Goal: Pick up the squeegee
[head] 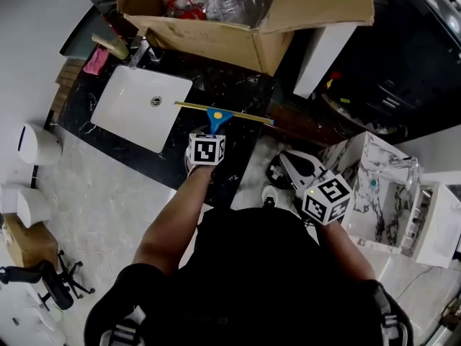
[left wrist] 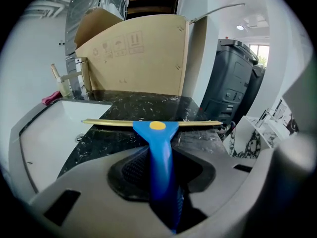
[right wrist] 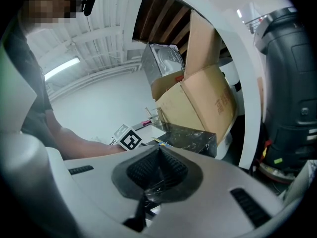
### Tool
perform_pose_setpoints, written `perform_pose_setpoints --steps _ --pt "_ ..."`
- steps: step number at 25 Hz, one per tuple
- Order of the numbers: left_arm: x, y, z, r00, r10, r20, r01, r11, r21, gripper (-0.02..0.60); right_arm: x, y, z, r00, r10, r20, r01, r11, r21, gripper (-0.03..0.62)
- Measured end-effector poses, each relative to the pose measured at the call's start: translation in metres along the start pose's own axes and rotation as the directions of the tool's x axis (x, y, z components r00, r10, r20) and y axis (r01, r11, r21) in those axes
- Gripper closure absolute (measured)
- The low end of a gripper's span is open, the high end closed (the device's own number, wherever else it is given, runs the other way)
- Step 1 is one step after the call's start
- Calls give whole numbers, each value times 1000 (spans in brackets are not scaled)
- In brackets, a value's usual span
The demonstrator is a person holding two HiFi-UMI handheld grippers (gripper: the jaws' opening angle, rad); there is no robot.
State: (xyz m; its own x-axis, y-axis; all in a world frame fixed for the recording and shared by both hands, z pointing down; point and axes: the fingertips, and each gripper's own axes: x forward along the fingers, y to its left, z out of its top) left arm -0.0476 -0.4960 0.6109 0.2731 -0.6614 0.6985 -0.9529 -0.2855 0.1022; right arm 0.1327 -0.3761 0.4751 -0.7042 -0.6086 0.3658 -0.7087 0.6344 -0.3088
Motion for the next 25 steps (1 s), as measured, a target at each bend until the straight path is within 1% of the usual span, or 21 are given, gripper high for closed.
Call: perform_pose_setpoints --steps 4,12,16,20,25 --pt "-5 3 3 1000 -23 11 23 999 -25 437 0 3 1 1000 -25 8 25 1000 7 585" --pt "-25 3 18 991 -119 63 122 992 -42 439 8 18 -1 996 -83 30 82 996 25 585" --pt "-42 5 26 978 -185 99 191 980 -59 439 16 38 0 995 -80 61 79 997 18 585" --pt "-64 10 34 962 -236 138 245 968 -51 439 21 59 3 989 -82 124 79 997 27 585" --pt "-102 21 34 939 -288 187 300 953 -38 439 24 83 -3 983 -99 156 98 995 17 585"
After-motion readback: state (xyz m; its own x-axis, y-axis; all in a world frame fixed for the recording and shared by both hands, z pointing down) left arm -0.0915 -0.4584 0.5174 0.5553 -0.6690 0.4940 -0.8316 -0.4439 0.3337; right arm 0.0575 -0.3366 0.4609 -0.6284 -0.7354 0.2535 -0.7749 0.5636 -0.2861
